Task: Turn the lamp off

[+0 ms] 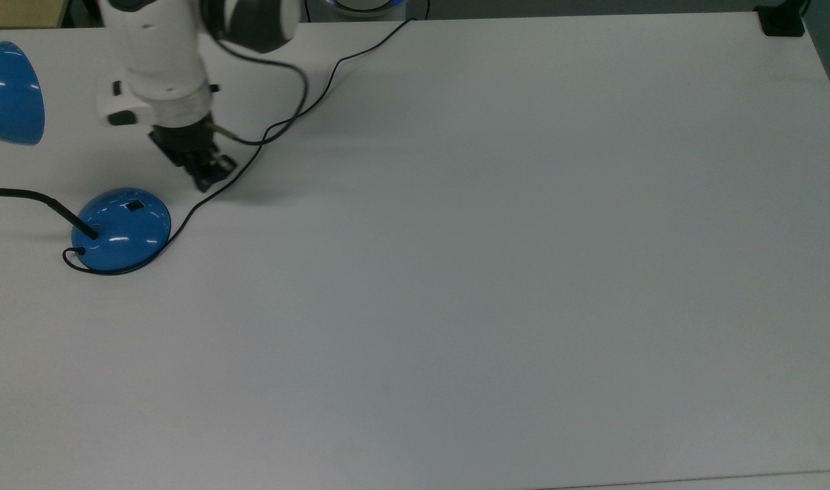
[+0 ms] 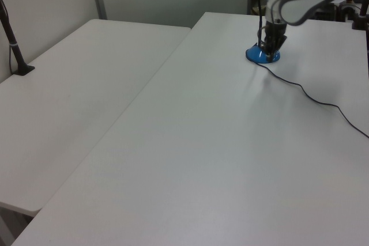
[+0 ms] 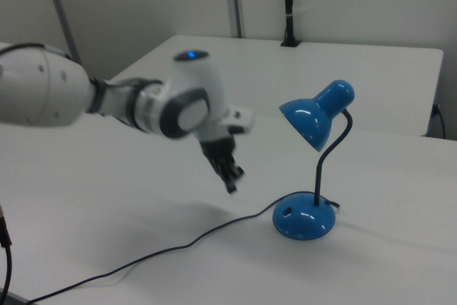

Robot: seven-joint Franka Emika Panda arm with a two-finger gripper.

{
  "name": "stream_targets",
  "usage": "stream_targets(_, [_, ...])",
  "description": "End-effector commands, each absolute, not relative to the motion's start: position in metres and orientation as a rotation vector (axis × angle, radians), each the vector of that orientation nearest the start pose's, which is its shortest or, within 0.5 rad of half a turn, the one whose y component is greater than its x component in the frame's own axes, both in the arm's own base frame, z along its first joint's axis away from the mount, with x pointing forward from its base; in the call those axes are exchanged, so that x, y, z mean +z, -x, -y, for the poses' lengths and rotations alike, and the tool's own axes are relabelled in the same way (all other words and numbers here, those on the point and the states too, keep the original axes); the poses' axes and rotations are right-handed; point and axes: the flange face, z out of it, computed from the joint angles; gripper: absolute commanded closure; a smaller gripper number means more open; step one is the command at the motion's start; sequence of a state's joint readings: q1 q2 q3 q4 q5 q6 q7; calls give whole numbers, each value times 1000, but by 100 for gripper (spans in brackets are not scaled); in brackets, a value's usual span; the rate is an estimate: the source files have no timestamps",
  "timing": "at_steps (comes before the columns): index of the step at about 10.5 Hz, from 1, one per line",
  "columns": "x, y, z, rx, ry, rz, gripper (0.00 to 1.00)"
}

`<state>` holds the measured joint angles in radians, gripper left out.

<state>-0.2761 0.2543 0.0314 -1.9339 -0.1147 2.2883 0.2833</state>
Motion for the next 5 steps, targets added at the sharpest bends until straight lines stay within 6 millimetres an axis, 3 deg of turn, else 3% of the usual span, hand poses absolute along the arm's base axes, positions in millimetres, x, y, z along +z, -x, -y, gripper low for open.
stream_targets(1, [437,-615,35,-74,3210,-452,97])
stream_targets(2, [457,-615,4,-49,3227,-363,97])
stream_targets(3, [486,-613,-15,-29,3241,-292,95])
stream_targets(5, [527,-594,-54,31,3257,-51,80])
